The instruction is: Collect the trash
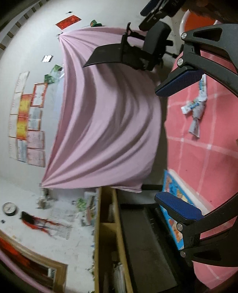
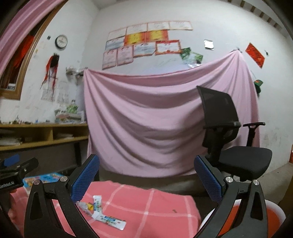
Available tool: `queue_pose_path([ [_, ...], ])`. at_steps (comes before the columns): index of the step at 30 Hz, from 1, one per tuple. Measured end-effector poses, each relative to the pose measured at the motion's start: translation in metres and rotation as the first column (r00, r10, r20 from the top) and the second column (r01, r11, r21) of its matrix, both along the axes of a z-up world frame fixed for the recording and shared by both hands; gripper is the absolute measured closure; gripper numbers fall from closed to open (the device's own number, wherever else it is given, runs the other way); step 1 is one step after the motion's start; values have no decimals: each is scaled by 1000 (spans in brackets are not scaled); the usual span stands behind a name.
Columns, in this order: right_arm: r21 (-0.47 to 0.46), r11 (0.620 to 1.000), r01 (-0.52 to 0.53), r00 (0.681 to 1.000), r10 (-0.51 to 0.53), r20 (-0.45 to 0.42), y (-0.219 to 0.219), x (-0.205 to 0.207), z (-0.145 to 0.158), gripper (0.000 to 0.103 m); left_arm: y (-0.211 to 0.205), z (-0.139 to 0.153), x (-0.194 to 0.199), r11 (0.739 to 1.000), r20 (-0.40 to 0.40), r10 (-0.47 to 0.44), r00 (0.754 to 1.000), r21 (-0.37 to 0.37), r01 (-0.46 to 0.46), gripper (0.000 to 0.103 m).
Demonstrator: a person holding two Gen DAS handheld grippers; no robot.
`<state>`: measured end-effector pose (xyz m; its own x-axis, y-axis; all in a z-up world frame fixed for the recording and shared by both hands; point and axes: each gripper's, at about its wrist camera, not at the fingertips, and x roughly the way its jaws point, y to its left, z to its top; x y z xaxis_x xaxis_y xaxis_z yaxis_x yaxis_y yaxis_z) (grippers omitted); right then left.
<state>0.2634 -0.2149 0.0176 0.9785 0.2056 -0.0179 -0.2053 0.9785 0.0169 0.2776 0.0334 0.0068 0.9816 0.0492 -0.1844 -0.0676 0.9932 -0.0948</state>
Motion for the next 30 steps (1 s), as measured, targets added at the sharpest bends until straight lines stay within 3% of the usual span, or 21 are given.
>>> queue_pose_path([
  [6,-67,996,-52,989,42,-142,21,22,-17,0,15,-18,31,998,-207,-18,978,-67,4,1],
  [10,-97,989,-110,961,81,-264,31,42,-29,0,15,-24,48,996,-287,-28,958,-85,3,2],
  [13,-101,979,-179,921,131,-366,37,58,-39,16,14,-30,62,996,-340,-40,940,-86,11,3],
  [15,-113,966,-231,877,156,-455,42,71,-49,22,15,-34,70,994,-367,-66,928,-103,30,11],
  [17,-114,954,-277,829,178,-530,45,80,-59,31,15,-41,79,991,-409,-97,907,-122,51,35],
  [19,-110,947,-303,800,190,-569,45,83,-65,36,16,-48,88,987,-450,-127,884,-150,65,45],
  [22,-111,935,-338,768,205,-606,50,86,-71,37,19,-54,95,972,-472,-182,863,-221,83,51],
  [27,-146,907,-395,727,212,-653,65,93,-80,40,21,-57,101,954,-467,-221,856,-285,92,55],
  [30,-135,891,-433,687,229,-690,69,99,-85,52,19,-56,107,948,-475,-246,845,-300,108,61],
])
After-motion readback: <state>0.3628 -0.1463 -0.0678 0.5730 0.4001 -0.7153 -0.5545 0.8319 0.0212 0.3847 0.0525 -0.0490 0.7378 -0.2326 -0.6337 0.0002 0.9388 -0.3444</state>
